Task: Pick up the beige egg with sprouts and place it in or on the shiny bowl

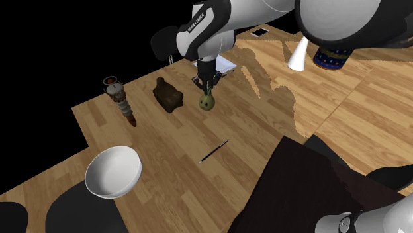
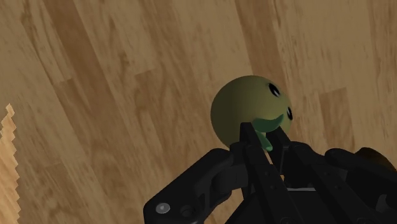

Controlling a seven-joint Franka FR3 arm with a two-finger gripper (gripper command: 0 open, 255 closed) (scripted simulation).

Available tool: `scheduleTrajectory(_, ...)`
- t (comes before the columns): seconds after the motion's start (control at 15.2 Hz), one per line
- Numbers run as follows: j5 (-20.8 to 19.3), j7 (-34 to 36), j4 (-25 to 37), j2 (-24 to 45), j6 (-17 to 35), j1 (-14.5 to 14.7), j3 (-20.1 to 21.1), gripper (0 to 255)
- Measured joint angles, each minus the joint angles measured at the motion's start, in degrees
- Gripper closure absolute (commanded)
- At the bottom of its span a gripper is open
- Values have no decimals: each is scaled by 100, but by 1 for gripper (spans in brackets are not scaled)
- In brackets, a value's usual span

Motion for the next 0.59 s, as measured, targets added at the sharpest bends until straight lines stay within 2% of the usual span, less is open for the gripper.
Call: scheduleTrajectory(0.59,-85,50,-2,-439,-434,40,-64,255)
